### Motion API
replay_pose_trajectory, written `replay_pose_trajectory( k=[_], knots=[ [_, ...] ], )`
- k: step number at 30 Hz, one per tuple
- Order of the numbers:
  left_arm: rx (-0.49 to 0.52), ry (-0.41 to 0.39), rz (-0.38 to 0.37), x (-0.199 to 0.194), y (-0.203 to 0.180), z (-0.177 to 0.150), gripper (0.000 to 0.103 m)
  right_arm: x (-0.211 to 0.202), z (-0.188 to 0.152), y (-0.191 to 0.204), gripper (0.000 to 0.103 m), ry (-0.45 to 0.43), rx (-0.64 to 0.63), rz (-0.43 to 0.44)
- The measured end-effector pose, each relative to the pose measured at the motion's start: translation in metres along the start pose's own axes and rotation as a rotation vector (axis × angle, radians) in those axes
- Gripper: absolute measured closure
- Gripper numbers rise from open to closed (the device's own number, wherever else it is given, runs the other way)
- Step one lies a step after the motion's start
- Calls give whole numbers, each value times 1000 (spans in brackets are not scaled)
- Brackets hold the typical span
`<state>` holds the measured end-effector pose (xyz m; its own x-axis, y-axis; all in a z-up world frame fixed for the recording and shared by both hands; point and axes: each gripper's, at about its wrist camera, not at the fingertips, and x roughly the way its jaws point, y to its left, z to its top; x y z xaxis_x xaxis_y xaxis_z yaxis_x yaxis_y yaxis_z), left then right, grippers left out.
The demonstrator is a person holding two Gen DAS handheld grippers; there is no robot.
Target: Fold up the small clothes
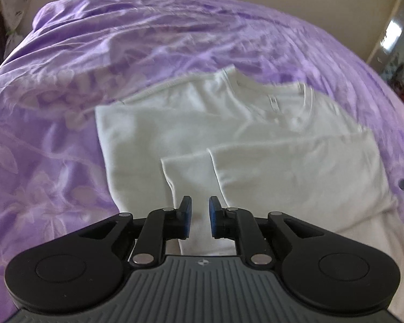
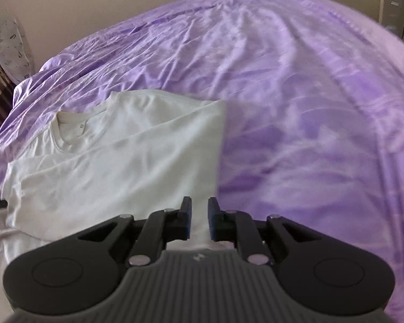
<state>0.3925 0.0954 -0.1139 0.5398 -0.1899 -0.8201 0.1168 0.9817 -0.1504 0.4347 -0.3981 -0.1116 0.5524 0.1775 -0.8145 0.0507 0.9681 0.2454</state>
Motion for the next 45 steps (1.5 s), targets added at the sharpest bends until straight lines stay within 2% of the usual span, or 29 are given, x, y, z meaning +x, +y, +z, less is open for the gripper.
replay_pose_trajectory(
  k=[2, 4, 6, 10, 14, 19, 22, 23, 25, 29, 32, 34, 37, 40, 45],
  knots=[
    [-1, 41, 37, 12, -1, -7, 90, 17, -2, 8, 95, 42, -18, -11],
    [-9, 61, 48, 22, 3, -15, 90, 32, -15, 10, 102, 106, -51, -47],
    [-23, 54, 32, 26, 8, -19, 90, 43, -37, 5, 103, 170, -80, -70],
    [-63, 62, 14, 24, 16, -17, 90, 42, -57, -5, 103, 201, -68, -63],
    [-40, 62, 19, 22, 14, -17, 90, 23, -55, -8, 103, 179, -87, -44],
    [-64, 31, 16, 13, 15, -8, 90, -5, -24, 7, 103, 28, -111, -5],
    [-86, -15, 8, 3, 17, 2, 90, 6, 8, 12, 103, -47, -65, 17],
    [-92, -18, 8, 4, 18, 5, 90, 13, 19, 12, 100, -62, -35, 28],
    [-92, -10, 13, 11, 18, 9, 90, 33, 35, 12, 100, -79, 7, 33],
    [-80, 32, 70, 34, 21, 4, 90, 80, 45, 7, 100, -35, 59, -33],
    [-84, 38, 66, 38, 25, 1, 89, 107, 38, -3, 103, 25, 55, -116],
    [-83, 49, 61, 37, 26, 3, 89, 112, 35, -7, 103, 22, 58, -108],
    [-79, 64, 57, 24, 28, 7, 89, 105, 39, -3, 103, 26, 24, -124],
    [-60, 81, 60, -1, 29, 11, 89, 82, 44, 4, 100, 18, -22, -143],
    [93, 20, 82, -84, 15, 13, 89, 5, 51, 8, 100, -40, -78, -109]
  ],
)
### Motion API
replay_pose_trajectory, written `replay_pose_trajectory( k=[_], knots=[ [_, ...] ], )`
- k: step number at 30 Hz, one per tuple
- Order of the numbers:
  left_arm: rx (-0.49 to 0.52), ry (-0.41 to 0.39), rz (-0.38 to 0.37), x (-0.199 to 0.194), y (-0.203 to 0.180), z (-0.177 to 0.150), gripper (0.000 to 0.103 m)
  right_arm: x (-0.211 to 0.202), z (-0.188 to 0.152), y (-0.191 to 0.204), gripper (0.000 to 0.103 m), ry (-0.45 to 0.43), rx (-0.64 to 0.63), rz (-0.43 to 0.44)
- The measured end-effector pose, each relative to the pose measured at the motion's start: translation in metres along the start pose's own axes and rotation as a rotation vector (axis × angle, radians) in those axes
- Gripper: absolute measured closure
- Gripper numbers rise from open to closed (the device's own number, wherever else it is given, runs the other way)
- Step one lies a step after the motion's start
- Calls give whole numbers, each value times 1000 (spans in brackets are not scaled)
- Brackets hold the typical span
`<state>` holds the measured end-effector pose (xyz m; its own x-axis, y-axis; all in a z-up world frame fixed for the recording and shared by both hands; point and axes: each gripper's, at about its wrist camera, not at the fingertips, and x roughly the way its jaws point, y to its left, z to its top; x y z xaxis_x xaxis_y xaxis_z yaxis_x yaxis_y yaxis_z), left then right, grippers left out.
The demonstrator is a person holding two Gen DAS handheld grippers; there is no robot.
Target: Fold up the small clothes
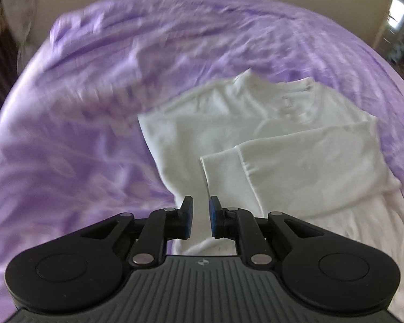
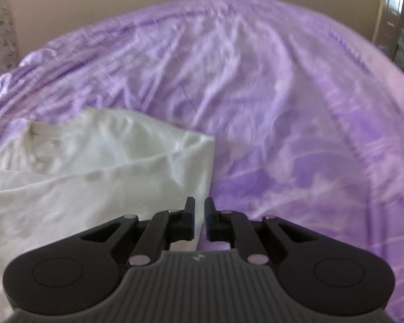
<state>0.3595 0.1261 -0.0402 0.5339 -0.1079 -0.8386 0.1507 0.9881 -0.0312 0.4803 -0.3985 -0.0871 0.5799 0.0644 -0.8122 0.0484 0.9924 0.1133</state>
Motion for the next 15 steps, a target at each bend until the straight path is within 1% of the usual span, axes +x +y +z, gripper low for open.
replay_pose_trajectory(
  k=[2, 4, 8, 10, 11, 13, 15],
  knots=[
    [66, -31, 14, -36, -6, 0, 89, -37, 2, 0, 100, -25, -34, 15],
    [136, -45, 36, -75, -14, -1, 89, -77, 1, 0, 100, -46, -82, 14],
    [269, -88, 82, -145, -32, -12, 89, -157, -10, 4, 100, -78, -185, 3],
    [339, -96, 95, -175, -42, -22, 89, -197, -19, 2, 93, -100, -234, 11],
    [372, -99, 101, -186, -47, -28, 89, -216, -24, 1, 88, -102, -263, 13],
    [450, -85, 106, -205, -57, -44, 82, -250, -39, 0, 85, -102, -322, 9],
    [523, -54, 93, -216, -67, -65, 79, -279, -56, 0, 81, -77, -390, 4]
  ],
)
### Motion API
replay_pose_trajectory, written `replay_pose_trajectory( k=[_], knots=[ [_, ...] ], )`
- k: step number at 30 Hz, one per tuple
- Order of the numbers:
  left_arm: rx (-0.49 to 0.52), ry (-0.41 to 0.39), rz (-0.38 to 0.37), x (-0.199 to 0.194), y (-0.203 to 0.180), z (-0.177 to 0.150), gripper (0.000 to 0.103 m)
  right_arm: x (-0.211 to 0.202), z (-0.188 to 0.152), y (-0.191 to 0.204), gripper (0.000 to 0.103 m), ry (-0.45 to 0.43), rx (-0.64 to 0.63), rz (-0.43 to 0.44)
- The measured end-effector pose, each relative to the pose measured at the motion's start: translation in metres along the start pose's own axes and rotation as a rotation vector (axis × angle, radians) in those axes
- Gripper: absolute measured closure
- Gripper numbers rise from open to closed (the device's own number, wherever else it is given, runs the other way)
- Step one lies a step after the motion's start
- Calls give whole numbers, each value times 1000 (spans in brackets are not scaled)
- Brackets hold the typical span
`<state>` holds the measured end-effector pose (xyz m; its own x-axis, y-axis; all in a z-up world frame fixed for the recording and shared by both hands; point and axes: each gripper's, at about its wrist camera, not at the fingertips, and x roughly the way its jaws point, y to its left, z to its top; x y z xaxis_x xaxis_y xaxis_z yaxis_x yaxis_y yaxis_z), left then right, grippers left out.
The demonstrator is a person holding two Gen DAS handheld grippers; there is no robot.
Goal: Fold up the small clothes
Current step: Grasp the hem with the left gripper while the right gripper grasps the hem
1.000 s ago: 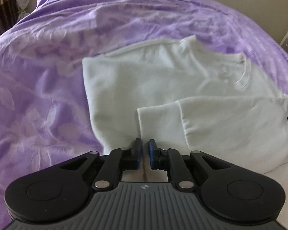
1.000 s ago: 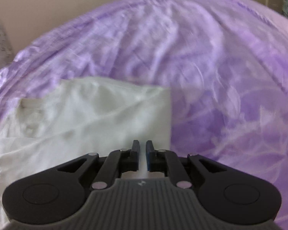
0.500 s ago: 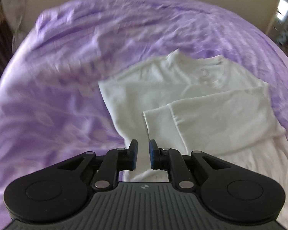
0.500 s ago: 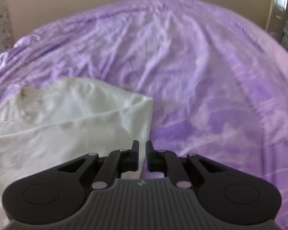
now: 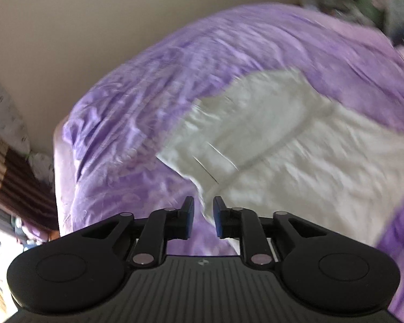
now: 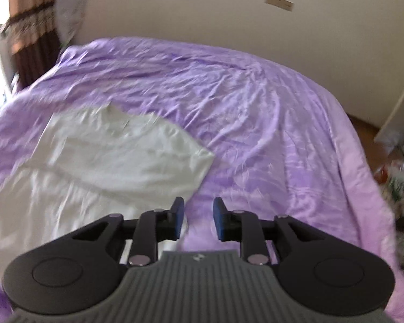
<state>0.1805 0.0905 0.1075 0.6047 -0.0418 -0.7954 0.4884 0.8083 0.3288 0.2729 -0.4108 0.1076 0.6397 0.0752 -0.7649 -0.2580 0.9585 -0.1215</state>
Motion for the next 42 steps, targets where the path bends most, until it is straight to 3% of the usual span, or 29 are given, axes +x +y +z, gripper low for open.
replay_pose_trajectory(
  k=[5, 11, 16, 20, 23, 24, 26, 28, 30, 38, 40, 42],
  knots=[
    [179, 66, -75, -9, -51, -43, 63, -44, -46, 22, 72, 108, -155, 18],
    [410, 173, -197, 7, -122, -103, 61, -50, -117, 67, 67, 208, -306, 83],
    [608, 192, -101, 28, -163, -140, 45, -38, -161, 103, 66, 200, -334, 146],
    [737, 216, -94, 43, -180, -158, 44, -32, -178, 121, 65, 168, -322, 184],
    [805, 198, -20, 59, -193, -169, 43, -32, -184, 127, 61, 152, -357, 174],
    [806, 189, 24, 66, -197, -172, 44, -34, -186, 129, 59, 149, -379, 169],
    [789, 180, 56, 73, -201, -171, 59, -36, -188, 132, 58, 148, -426, 159],
    [762, 180, 42, 75, -203, -169, 84, -36, -192, 136, 58, 147, -481, 140],
    [717, 154, 45, 70, -201, -166, 95, -34, -197, 142, 58, 139, -552, 112],
    [413, 25, 79, 36, -154, -134, 100, -10, -226, 174, 60, 125, -901, -2],
    [365, 12, 77, 31, -147, -127, 100, -5, -234, 180, 69, 95, -981, -28],
    [341, -4, 85, 29, -144, -123, 100, 0, -238, 182, 96, 65, -1031, -76]
  ],
)
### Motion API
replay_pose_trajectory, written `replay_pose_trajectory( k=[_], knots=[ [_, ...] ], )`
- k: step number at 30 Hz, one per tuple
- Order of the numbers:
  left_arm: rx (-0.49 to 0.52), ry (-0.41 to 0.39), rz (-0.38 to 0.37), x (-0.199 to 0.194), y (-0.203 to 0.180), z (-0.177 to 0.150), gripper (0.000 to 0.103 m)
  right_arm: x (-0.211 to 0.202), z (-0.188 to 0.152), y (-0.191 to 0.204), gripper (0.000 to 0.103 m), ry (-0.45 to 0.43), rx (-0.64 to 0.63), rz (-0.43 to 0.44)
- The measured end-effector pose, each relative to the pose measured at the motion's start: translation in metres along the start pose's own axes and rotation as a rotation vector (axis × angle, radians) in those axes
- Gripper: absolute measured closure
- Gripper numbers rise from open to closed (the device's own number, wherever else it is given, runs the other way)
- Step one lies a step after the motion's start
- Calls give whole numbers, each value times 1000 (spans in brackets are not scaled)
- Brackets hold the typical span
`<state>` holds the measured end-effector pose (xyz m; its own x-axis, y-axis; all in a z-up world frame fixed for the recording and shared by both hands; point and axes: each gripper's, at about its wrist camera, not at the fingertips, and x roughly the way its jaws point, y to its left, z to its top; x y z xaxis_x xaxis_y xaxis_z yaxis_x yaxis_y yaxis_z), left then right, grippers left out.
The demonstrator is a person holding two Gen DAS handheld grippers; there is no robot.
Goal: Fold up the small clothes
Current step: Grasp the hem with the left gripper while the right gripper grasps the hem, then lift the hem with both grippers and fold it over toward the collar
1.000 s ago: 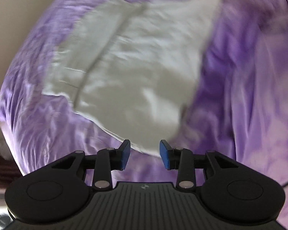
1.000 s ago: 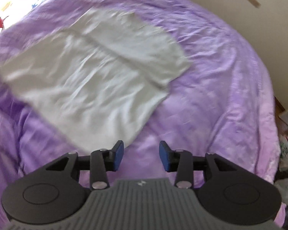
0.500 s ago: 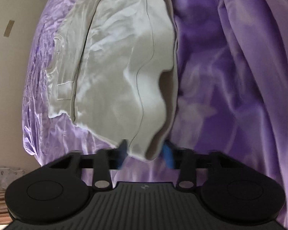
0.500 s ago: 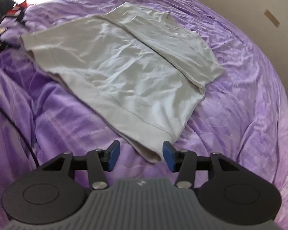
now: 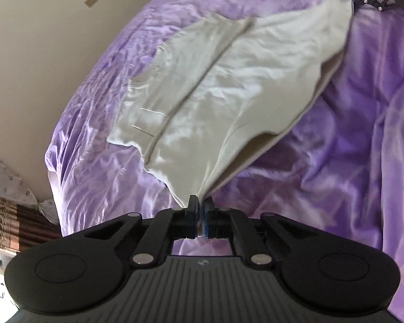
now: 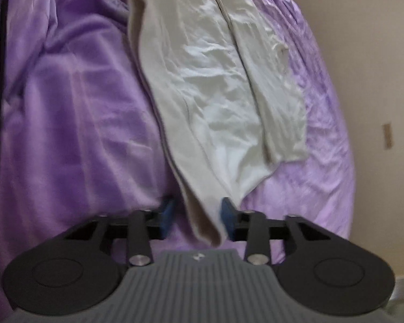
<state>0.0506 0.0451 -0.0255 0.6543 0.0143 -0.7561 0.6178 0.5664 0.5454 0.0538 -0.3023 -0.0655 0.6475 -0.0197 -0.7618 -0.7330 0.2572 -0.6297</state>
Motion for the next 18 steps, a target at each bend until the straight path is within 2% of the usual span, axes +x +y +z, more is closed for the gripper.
replay_pose_trajectory(
  k=[2, 5, 9, 14, 18],
  knots=[
    [-10, -8, 14, -3, 0, 2, 100, 4, -2, -1, 103, 12, -22, -38],
    [-52, -19, 15, -7, 6, 7, 100, -5, -5, -14, 103, -29, 33, -36],
    [-99, -48, 54, -13, 28, 18, 100, -22, -5, -44, 103, -81, 146, -100],
    [-173, -90, 149, -19, 74, 43, 100, -37, 1, -110, 103, -139, 311, -196],
    [-217, -113, 228, -3, 115, 78, 100, -28, 20, -172, 103, -158, 420, -235]
  ],
)
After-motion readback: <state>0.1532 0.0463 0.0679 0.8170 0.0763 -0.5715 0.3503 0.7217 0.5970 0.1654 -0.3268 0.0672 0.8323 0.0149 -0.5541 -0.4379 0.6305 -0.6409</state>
